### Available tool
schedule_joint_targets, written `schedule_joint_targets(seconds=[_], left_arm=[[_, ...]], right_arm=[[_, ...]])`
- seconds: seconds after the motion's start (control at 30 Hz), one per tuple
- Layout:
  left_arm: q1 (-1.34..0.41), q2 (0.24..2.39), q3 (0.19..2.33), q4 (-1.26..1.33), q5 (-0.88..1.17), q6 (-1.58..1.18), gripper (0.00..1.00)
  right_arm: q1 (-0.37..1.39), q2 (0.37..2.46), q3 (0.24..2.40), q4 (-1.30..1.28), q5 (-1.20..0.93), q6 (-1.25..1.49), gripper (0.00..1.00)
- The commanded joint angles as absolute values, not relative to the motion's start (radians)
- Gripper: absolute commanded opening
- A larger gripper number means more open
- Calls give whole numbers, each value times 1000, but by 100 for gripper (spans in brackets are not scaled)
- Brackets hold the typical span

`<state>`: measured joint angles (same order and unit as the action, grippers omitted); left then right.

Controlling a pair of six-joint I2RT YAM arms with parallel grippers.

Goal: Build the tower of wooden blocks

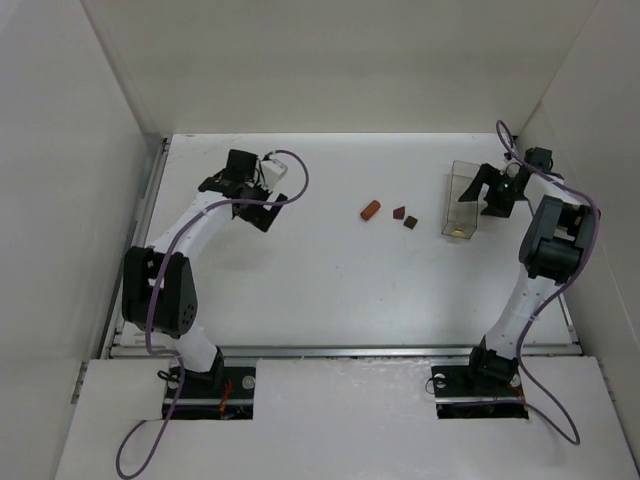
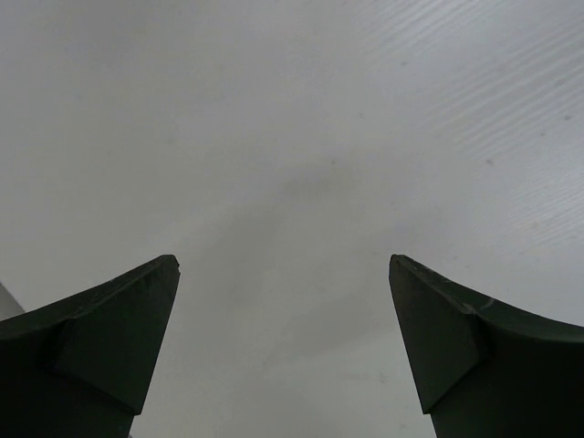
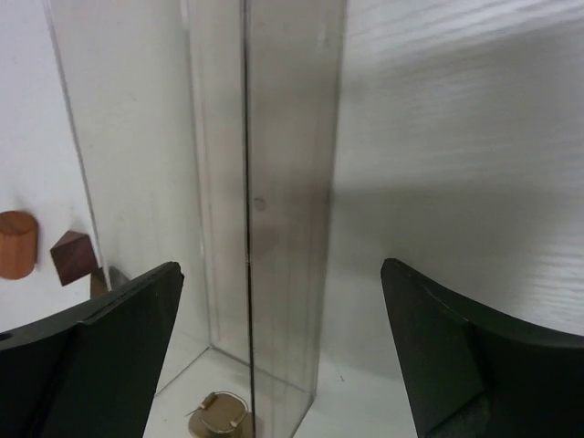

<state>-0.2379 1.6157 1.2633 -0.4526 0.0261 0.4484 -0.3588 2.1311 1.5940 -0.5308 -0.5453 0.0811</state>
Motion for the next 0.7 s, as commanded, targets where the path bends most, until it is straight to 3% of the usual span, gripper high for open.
schedule_joint_targets(seconds=[0.0,0.37,0.67], left_arm=[[-327,1638,1380,-469,17,469,100],[-540,1926,1706,-394,44,356,100],[-656,2301,2146,-465,12,313,100]], right_arm=[[-359,2063,1618,-548,-388,81,96],[-255,1759,1620,-540,-65,175,100],[-108,1563,1525,-517,-43,272,100]])
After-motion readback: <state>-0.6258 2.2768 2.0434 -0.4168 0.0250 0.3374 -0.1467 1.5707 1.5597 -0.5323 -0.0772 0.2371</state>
